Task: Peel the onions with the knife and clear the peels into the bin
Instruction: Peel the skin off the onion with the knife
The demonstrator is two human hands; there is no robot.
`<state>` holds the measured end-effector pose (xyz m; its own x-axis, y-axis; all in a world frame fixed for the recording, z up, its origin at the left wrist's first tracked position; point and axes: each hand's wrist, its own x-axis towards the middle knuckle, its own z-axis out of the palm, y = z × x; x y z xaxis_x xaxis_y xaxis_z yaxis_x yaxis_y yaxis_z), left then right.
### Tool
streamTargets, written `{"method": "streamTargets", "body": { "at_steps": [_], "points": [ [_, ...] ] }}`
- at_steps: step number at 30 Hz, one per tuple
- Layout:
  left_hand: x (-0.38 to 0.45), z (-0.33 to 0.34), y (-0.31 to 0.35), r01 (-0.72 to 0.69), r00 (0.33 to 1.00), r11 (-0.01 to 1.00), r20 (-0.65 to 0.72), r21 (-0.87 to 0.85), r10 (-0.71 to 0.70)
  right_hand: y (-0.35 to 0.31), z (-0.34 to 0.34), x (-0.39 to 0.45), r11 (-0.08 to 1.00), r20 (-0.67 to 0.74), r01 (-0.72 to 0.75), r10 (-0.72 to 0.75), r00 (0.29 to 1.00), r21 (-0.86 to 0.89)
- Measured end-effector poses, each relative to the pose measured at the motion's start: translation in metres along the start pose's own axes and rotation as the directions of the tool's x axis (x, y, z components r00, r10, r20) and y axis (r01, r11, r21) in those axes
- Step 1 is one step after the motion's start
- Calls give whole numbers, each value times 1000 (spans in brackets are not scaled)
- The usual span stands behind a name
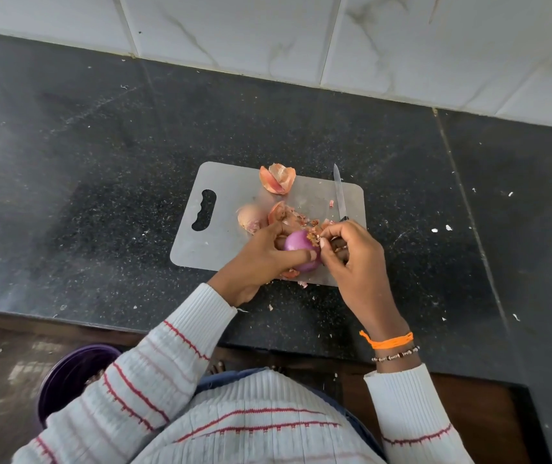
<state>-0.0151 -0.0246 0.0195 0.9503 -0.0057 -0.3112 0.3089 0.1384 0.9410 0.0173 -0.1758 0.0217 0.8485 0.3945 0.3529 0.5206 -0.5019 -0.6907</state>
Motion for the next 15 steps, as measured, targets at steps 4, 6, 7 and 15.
{"method": "streamTargets", "body": {
  "at_steps": [4,6,7,15],
  "points": [
    [1,-1,-1,66,997,995,47,-81,-62,0,2,1,1000,14,-9,9,1000,27],
    [2,-2,-1,81,994,991,88,-109,-72,-1,3,1,998,21,-23,21,1000,55],
    [2,-3,0,89,992,989,96,-118,-78,-1,4,1,996,27,-36,34,999,78],
    [3,-4,0,156,980,965,155,-210,-125,2,1,2,841,78,-313,311,947,442]
  ]
}}
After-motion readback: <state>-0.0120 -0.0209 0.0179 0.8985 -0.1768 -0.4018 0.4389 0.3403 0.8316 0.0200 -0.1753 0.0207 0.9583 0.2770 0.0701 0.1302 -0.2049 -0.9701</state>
